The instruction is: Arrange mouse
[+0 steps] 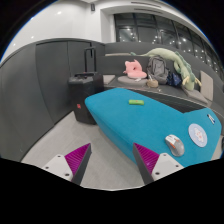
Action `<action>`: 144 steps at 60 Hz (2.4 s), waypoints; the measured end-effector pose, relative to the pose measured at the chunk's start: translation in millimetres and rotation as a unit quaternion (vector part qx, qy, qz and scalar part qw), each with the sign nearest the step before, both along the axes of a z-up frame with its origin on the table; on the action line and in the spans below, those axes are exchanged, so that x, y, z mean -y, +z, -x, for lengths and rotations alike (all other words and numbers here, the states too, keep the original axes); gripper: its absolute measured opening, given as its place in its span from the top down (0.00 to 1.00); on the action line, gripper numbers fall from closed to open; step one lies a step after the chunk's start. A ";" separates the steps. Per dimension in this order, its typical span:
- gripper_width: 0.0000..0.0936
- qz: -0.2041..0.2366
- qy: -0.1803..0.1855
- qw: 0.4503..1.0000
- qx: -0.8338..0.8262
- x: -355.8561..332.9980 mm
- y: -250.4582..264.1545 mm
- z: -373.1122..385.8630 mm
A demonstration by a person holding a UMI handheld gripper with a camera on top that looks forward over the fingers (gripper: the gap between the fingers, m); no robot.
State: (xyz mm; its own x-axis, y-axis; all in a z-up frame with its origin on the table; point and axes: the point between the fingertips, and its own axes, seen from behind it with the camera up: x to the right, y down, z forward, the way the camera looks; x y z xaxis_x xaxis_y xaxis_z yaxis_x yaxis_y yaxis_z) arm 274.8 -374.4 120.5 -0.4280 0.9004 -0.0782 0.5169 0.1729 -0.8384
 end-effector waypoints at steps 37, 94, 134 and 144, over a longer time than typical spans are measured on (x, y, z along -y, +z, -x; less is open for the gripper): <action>0.09 -0.030 -0.182 0.982 0.030 -178.0 -38.2 16.8; 0.09 -0.046 -0.237 0.970 0.000 -248.6 -125.1 137.2; 0.47 -0.036 -0.256 0.966 0.018 -256.2 -143.6 228.8; 0.63 -0.034 -0.259 0.965 0.035 -253.4 -140.5 226.2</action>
